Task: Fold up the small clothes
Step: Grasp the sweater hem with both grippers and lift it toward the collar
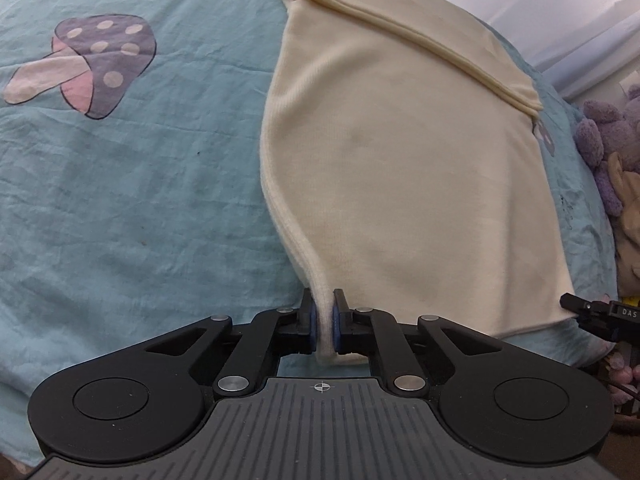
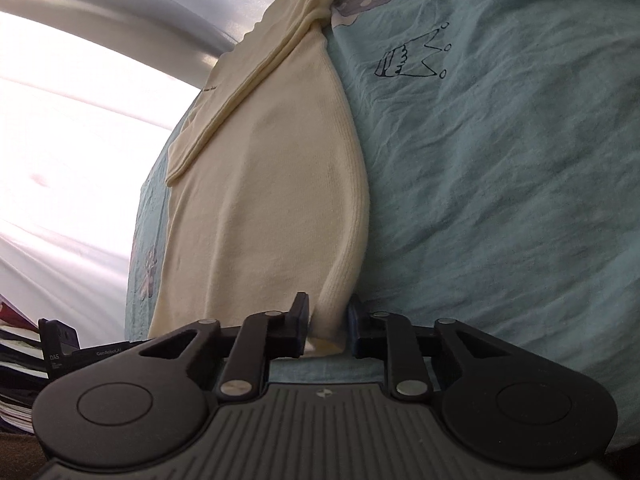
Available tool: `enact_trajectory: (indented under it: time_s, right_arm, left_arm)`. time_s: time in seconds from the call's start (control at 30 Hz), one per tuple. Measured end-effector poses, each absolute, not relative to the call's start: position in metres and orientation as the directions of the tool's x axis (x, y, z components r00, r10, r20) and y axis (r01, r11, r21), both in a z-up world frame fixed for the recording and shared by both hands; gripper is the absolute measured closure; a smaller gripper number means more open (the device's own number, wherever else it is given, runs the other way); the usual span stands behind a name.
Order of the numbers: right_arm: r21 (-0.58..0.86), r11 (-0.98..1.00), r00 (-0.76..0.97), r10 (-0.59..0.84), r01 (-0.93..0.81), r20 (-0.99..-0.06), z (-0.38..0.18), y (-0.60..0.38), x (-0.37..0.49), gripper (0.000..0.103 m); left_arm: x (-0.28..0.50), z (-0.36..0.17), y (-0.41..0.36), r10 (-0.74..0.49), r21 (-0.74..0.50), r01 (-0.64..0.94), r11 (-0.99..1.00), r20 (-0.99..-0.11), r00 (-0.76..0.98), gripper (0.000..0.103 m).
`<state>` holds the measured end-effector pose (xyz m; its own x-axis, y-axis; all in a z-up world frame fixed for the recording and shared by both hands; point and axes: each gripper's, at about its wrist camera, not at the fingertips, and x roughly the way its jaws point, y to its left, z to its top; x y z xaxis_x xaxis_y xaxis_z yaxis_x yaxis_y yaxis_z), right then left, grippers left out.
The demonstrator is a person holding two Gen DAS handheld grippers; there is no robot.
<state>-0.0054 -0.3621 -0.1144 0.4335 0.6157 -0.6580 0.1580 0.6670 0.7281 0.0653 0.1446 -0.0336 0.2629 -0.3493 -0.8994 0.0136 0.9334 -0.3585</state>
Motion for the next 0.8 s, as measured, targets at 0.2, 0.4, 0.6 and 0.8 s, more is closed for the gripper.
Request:
enact_trajectory:
  time_s: [0.2, 0.4, 0.6, 0.8]
  right_arm:
    - [0.784, 0.601, 0.508, 0.631, 0.158, -0.586, -0.107, -0.371, -0.001, 0.097]
    - [0.814, 0.573, 0.637, 0.596, 0.090, -0.490, -0.078, -0.376, 0.036, 0.097]
    - [0.750, 0.660, 0.717, 0.505, 0.038, -0.481, -0.062, -0.367, 0.095, 0.097]
    - [0.633, 0.770, 0.711, 0.400, 0.081, -0.578, -0.076, -0.353, 0.150, 0.096]
  left_arm:
    - [0.076, -0.013, 0.161, -0.447, -0.489, -0.038, 0.872, -0.824, 0.347, 0.094]
    - [0.120, 0.021, 0.161, -0.423, -0.478, 0.006, 0.878, -0.770, 0.478, 0.094]
    - [0.179, 0.022, 0.148, -0.346, -0.408, 0.017, 0.913, -0.751, 0.562, 0.094]
    - [0.220, -0.009, 0.137, -0.220, -0.296, -0.047, 0.954, -0.800, 0.558, 0.093]
